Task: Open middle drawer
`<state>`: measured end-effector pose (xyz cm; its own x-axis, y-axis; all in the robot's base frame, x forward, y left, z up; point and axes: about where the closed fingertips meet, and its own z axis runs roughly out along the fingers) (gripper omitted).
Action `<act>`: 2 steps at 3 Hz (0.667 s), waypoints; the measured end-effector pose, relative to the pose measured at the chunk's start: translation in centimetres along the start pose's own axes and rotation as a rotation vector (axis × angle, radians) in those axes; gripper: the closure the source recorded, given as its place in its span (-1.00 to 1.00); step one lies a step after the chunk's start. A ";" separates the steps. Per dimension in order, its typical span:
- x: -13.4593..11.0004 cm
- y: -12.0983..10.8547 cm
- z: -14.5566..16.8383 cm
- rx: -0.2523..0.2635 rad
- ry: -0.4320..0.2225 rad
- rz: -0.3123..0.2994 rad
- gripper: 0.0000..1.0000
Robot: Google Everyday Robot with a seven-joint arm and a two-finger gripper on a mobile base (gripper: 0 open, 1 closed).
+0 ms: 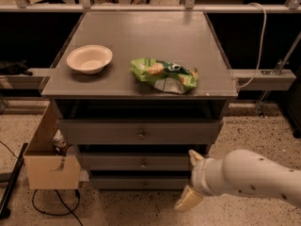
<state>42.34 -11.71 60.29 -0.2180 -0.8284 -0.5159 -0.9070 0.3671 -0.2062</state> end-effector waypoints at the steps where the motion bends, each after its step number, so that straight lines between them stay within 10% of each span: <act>1: -0.9 0.7 3.9 -0.030 0.044 -0.059 -1.00; 2: -1.6 0.4 7.1 -0.045 0.062 -0.112 -1.00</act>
Offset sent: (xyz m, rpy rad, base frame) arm 0.0463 0.0664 -0.0822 -0.1258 0.0151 0.1587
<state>44.90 -7.28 55.11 -0.1354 -0.8882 -0.4390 -0.9419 0.2529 -0.2211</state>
